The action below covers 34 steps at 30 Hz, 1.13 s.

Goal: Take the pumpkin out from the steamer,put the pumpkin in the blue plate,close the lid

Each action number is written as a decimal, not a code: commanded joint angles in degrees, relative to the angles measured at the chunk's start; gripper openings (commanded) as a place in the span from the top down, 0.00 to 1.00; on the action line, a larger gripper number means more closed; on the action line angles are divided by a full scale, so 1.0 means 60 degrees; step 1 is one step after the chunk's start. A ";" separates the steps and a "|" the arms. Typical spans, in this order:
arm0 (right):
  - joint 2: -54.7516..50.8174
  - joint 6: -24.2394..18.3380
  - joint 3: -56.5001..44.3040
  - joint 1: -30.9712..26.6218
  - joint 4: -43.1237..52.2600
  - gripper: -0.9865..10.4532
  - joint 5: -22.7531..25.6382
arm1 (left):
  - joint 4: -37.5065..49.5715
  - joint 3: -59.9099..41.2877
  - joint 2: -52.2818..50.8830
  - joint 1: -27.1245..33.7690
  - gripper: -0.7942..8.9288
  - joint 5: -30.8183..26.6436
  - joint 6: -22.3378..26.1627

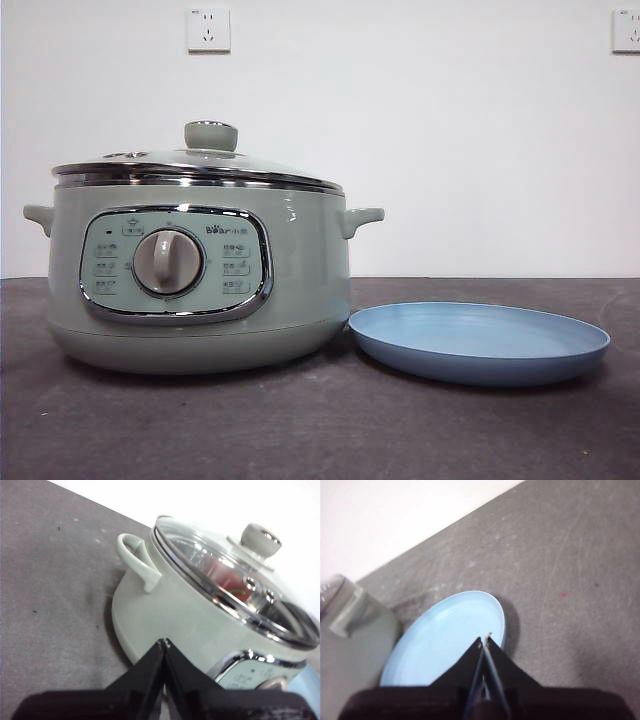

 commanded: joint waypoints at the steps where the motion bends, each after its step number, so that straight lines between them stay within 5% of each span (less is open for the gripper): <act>1: 0.0004 0.0663 -0.0102 0.0007 0.0044 0.93 0.0040 | 0.0281 -0.0146 -0.0015 0.0025 0.92 -0.0007 -0.0357; 20: 0.1319 0.0590 0.2036 0.0007 -0.0372 0.93 -0.0025 | -0.1144 0.1774 0.0324 0.0029 0.93 -0.0073 -0.0113; 27: 0.2918 -0.0521 0.3963 0.0007 -0.0594 0.93 -0.0036 | -0.1300 0.3311 0.2073 0.0025 0.93 -0.0015 0.0670; 34: 0.4772 -0.2164 0.6393 0.0007 -0.1701 0.93 -0.0667 | -0.1861 0.5504 0.4433 0.0025 0.93 0.0477 0.2328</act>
